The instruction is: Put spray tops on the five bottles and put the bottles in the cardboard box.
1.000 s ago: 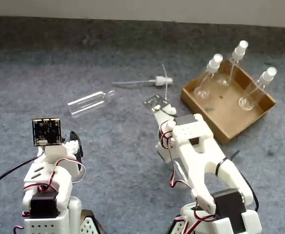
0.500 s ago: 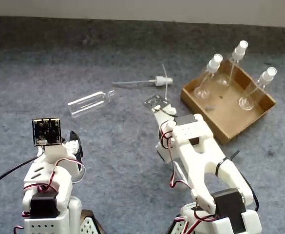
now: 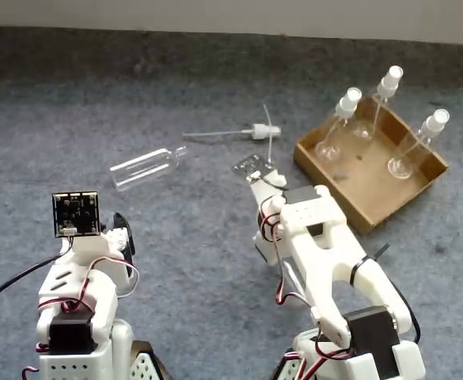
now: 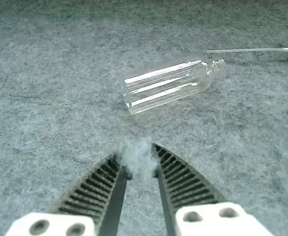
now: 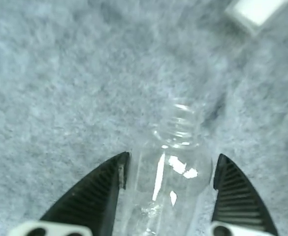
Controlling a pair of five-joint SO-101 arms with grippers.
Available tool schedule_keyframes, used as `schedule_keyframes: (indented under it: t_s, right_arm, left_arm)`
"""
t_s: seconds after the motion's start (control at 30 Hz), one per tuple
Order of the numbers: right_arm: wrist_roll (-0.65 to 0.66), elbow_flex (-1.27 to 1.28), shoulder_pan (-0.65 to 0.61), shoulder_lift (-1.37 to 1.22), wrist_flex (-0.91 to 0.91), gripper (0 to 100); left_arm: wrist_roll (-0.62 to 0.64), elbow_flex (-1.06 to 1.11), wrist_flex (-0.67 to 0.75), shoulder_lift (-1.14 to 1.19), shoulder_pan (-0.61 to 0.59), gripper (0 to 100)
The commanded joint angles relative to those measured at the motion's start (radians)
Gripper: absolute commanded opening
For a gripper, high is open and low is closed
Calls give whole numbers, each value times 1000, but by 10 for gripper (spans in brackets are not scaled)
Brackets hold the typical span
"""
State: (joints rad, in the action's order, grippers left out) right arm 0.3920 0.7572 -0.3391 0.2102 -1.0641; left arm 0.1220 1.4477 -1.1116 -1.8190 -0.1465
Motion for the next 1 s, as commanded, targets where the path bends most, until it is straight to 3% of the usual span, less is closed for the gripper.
schedule_keyframes:
  t_s: [0.0,0.3,0.57,0.97]
  right_arm:
    - [14,30,-15,8,21,242]
    - [52,45,-13,8,21,233]
    - [51,36,-8,39,21,81]
    - [51,56,-7,585,12,81]
  left_arm:
    - [-12,-4,26,-8,18,46]
    - [-12,-4,26,-8,18,46]
    - [-12,-4,26,-8,18,46]
    - [-15,13,29,-8,64,46]
